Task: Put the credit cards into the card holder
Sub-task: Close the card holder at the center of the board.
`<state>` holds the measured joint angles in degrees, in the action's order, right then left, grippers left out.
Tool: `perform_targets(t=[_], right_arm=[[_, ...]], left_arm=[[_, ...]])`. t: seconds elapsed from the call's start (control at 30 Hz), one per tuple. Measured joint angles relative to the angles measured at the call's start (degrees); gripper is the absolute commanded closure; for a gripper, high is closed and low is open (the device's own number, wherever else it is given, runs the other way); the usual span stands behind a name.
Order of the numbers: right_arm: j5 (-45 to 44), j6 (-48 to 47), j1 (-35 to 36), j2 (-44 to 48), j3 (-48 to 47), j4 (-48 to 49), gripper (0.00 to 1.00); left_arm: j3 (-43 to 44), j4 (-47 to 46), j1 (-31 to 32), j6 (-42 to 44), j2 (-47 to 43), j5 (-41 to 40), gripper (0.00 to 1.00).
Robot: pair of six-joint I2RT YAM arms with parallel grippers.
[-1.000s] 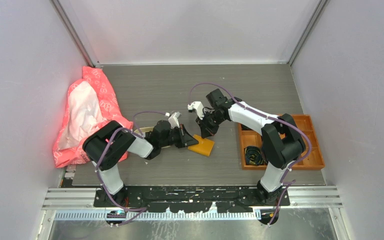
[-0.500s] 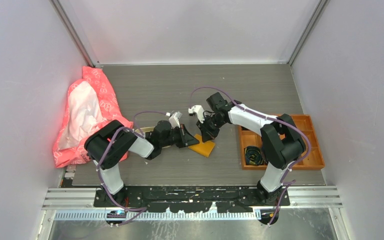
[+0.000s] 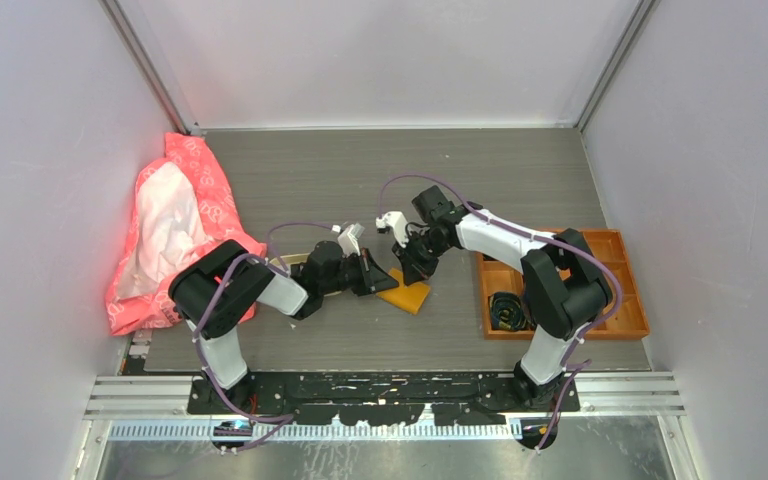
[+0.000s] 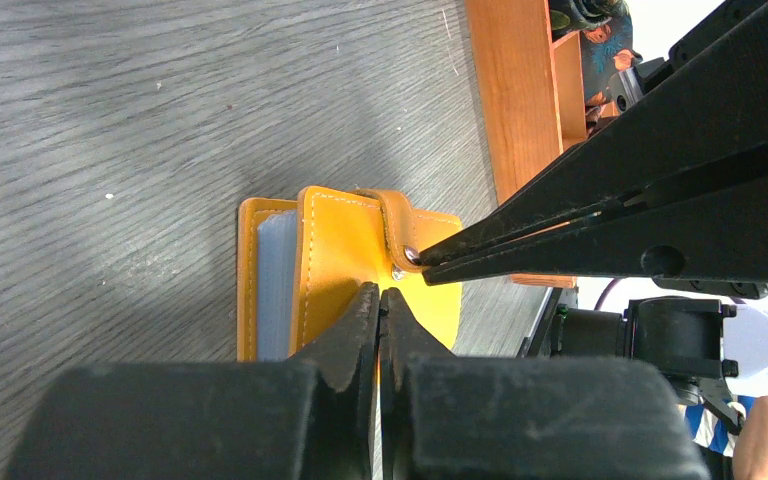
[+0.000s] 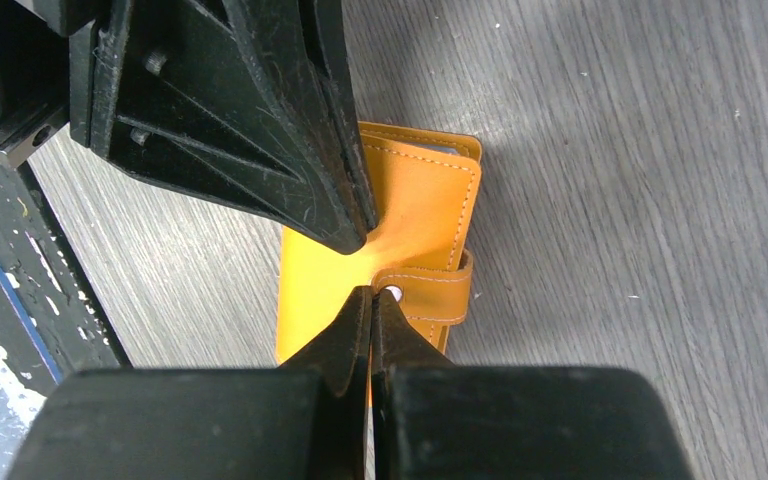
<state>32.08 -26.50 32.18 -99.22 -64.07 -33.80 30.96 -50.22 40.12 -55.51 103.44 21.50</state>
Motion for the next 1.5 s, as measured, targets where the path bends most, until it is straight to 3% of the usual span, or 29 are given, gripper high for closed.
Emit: perform_targets(t=[0.53, 0.77, 1.03, 1.13, 1.33, 1.5], right_arm=[[0.0, -0.1, 1.2, 0.7, 0.7, -1.2, 0.99], [0.0, 0.0, 1.6, 0.8, 0.9, -1.4, 0.99], [-0.5, 0.7, 1.7, 0.8, 0.9, -1.3, 0.99], [-0.5, 1.0, 1.7, 0.8, 0.9, -1.3, 0.99], [-0.5, 1.2, 1.7, 0.8, 0.9, -1.3, 0.99], [-0.5, 1.3, 1.7, 0.8, 0.9, -1.3, 0.99]], left_arm=[[0.0, -0.1, 0.3, 0.1, 0.0, 0.0, 1.0], [-1.2, -0.4, 0.4, 0.2, -1.2, 0.0, 0.86], [-4.4, 1.7, 0.7, 1.2, -11.4, -0.2, 0.74], [-4.7, 3.4, 1.3, 2.6, -14.9, -0.3, 0.76], [-4.7, 6.5, 3.3, 5.2, -15.2, -0.3, 0.99], [-4.7, 6.4, 4.0, 5.4, -9.1, 0.1, 1.0]])
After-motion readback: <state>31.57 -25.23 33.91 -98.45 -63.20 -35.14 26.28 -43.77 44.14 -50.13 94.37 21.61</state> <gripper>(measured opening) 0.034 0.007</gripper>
